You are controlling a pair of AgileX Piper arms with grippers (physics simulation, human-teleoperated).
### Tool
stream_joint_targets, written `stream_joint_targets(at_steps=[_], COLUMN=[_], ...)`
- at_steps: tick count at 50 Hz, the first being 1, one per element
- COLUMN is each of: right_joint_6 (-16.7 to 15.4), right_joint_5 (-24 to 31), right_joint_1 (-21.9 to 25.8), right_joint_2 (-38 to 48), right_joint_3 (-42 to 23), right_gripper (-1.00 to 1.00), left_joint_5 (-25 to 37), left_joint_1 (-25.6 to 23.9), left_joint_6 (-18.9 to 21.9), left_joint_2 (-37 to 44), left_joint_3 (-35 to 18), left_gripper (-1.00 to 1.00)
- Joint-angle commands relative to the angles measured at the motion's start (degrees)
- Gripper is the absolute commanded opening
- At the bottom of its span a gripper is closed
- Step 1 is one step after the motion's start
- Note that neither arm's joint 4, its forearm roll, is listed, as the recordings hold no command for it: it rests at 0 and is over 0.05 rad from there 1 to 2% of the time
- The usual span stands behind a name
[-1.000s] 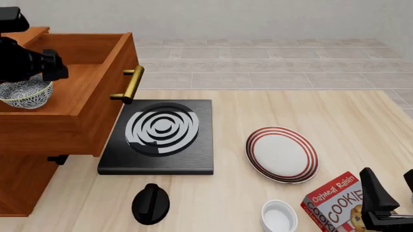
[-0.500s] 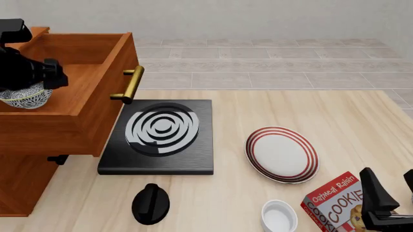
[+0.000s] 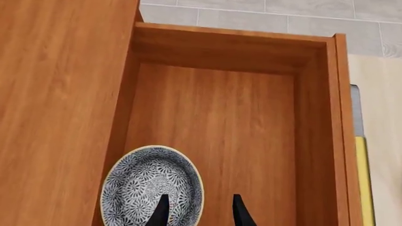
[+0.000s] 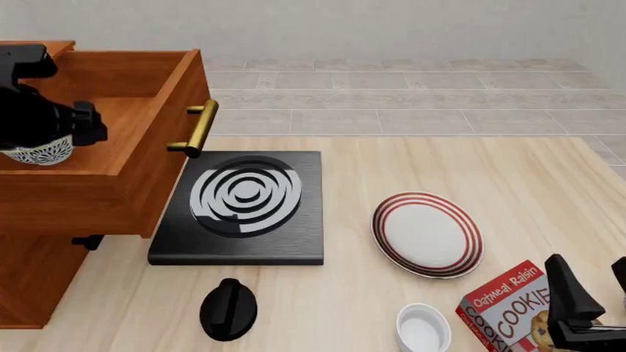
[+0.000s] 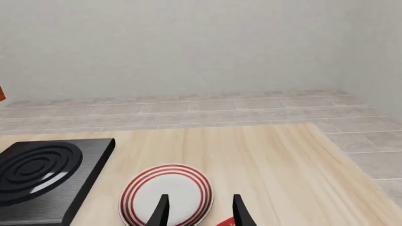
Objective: Pick the akita bowl in the top layer of the wooden cabinet and place it on the plate.
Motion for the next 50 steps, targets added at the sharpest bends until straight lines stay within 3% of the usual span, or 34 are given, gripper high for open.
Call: stream_joint_targets(at_steps=[1,32,33,50], right_joint_6=[0.1,0.2,0.2,0.2], right_joint_5=[0.6,0.6,0.6,0.7], right_joint_1=[0.0,-0.1,-0.1,-0.1], right_joint_2=[-0.6,-0.6,-0.5,-0.7], right_joint_3=[0.0,0.0,0.0,0.0], right_gripper=[1.0,1.0,1.0,1.0], left_joint_5=[-1.1,-2.3,-2.2,-1.8], left_joint_1=[-0.1,-1.2,-1.2,-2.3], left_joint_6=[0.1,1.1,1.2,0.7], left_joint_2=[0.4,-0.5,-0.5,-1.2], left_joint_3=[1.4,2.6,2.5,1.4], left_gripper=[1.0,1.0,-1.0,-1.0])
